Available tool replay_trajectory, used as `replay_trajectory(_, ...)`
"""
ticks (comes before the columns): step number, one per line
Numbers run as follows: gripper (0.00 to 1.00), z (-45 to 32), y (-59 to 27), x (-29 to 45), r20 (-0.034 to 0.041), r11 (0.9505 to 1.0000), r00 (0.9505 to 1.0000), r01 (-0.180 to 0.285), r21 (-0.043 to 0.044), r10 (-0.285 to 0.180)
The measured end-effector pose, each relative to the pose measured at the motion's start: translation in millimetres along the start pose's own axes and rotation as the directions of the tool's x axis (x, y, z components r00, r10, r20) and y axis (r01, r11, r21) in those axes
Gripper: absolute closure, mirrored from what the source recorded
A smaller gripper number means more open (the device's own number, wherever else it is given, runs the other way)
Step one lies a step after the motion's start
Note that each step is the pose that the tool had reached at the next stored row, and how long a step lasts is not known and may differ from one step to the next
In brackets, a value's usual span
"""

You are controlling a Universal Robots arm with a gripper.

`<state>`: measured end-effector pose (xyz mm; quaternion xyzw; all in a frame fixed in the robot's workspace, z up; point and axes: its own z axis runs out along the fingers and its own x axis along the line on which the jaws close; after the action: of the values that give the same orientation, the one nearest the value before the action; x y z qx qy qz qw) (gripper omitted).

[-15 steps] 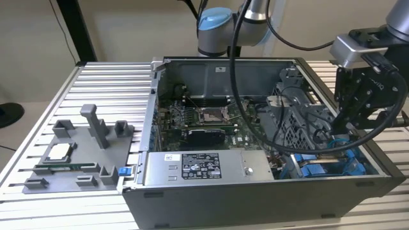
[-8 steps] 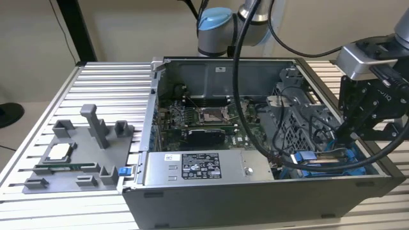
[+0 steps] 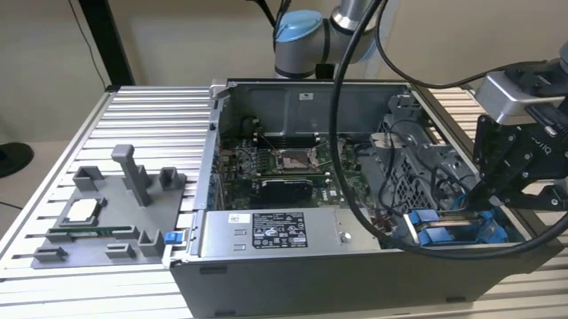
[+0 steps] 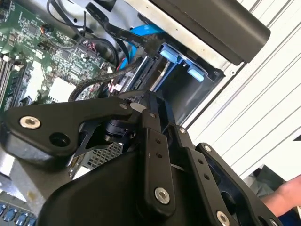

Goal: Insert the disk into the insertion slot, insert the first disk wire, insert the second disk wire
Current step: 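Insert the first disk wire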

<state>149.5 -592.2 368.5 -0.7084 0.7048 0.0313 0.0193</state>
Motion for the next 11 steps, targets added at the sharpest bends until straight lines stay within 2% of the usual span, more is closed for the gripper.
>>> replay_trajectory(6,1.0,6.6,-2.3,2.8,0.0031,1.0,1.0,0.0,-0.0002,0.0)
replay_trajectory(11,1.0,9.7,-6.3,2.8,0.0088,0.9998,0.9998,-0.018,0.0011,0.018)
